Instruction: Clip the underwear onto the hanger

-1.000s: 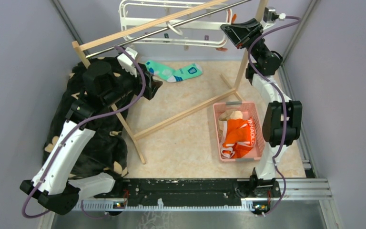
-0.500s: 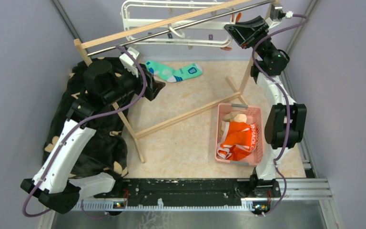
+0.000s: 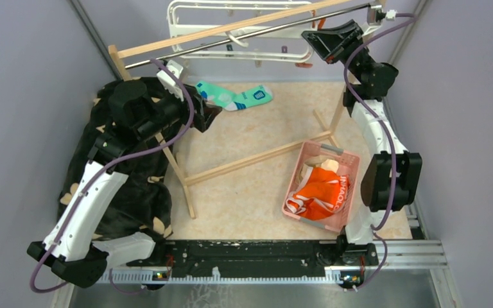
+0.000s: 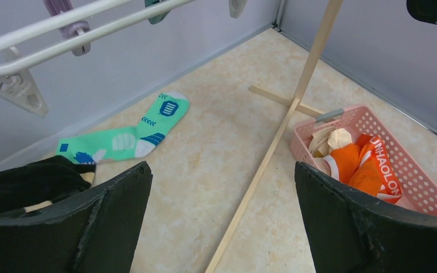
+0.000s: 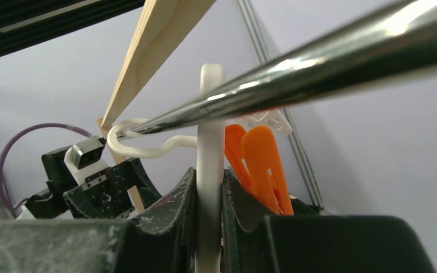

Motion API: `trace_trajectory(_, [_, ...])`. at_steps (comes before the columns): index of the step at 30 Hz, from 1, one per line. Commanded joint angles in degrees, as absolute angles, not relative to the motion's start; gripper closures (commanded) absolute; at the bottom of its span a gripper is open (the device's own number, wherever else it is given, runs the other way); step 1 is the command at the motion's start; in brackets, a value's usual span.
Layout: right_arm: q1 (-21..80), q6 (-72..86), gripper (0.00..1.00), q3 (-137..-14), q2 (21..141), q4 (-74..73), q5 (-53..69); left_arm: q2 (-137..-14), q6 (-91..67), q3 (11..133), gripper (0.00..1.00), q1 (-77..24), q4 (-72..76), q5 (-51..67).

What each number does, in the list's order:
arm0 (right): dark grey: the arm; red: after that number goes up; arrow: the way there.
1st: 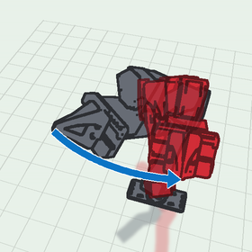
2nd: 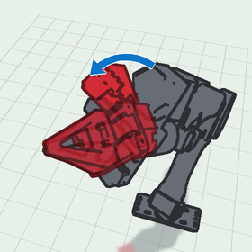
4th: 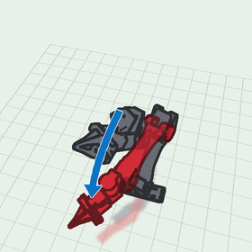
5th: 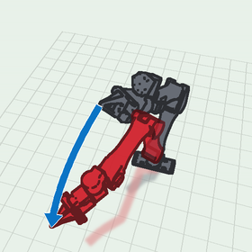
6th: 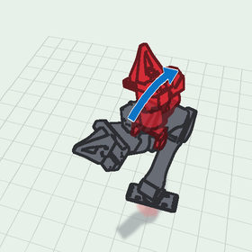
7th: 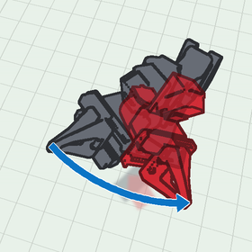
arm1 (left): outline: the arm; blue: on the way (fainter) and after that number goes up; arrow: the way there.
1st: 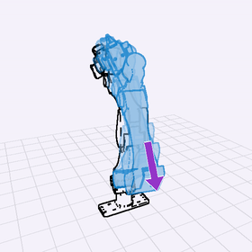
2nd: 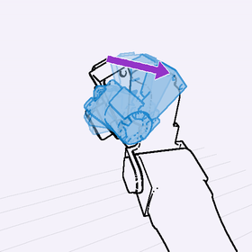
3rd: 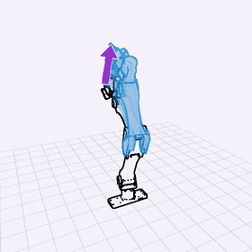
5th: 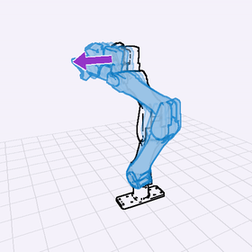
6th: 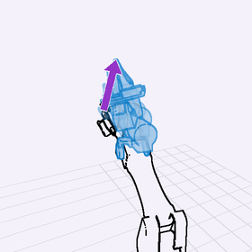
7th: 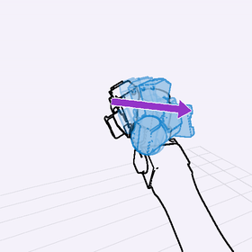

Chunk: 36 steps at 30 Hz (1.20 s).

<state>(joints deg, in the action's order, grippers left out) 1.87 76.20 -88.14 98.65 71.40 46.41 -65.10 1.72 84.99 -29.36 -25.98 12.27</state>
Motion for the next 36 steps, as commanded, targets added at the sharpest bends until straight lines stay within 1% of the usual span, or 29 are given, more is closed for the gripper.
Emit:
trace_trajectory(1, [2.2, 68.6, 1.0, -93.2, 95.2, 63.1, 46.4, -64.5, 1.2, 85.5, 0.0, -29.0, -22.4, 11.6])
trace_trajectory(4, [2.2, 71.5, 1.0, -100.2, 101.3, 62.4, 49.1, -64.7, 1.2, 85.3, 0.0, -29.0, -22.2, 11.4])
trace_trajectory(9, [2.4, 75.7, 1.0, -108.0, 108.7, 64.1, 50.7, -64.3, 1.2, 85.0, 0.0, -29.1, -21.7, 9.7])
trace_trajectory(13, [2.8, 74.9, 1.0, -116.7, 114.3, 60.9, 52.2, -64.5, 1.6, 85.4, 0.0, -29.1, -21.8, 8.7])
trace_trajectory(18, [3.1, 73.6, 1.0, -130.7, 122.1, 54.6, 53.1, -65.2, 1.8, 85.8, 0.0, -29.0, -21.9, 8.1])
trace_trajectory(20, [3.2, 73.8, 1.0, -133.0, 123.7, 52.9, 53.1, -65.6, 2.0, 85.9, 0.0, -29.0, -22.0, 7.9])
trace_trajectory(22, [3.2, 74.5, 1.0, -130.0, 123.1, 54.1, 53.2, -66.1, 2.2, 85.9, 0.0, -29.0, -22.2, 7.7])
trace_trajectory(24, [3.1, 74.8, 1.0, -123.2, 120.6, 57.1, 52.5, -66.0, 2.2, 85.7, 0.0, -29.1, -22.4, 7.7])
trace_trajectory(25, [3.2, 74.2, 0.97, -119.7, 118.3, 58.0, 52.1, -65.8, 2.4, 85.5, 0.0, -29.0, -22.4, 7.6])
trace_trajectory(27, [3.1, 71.9, 0.94, -113.7, 115.4, 58.1, 51.3, -65.6, 2.5, 85.4, 0.0, -29.1, -22.6, 7.8])
trace_trajectory(32, [3.1, 71.3, 0.78, -106.1, 111.2, 61.2, 50.9, -64.7, 3.6, 85.4, 0.0, -29.1, -23.4, 9.1])
trace_trajectory(36, [3.1, 70.2, 0.75, -101.1, 107.3, 62.3, 50.1, -63.7, 4.5, 84.8, 0.0, -29.1, -23.5, 8.9])
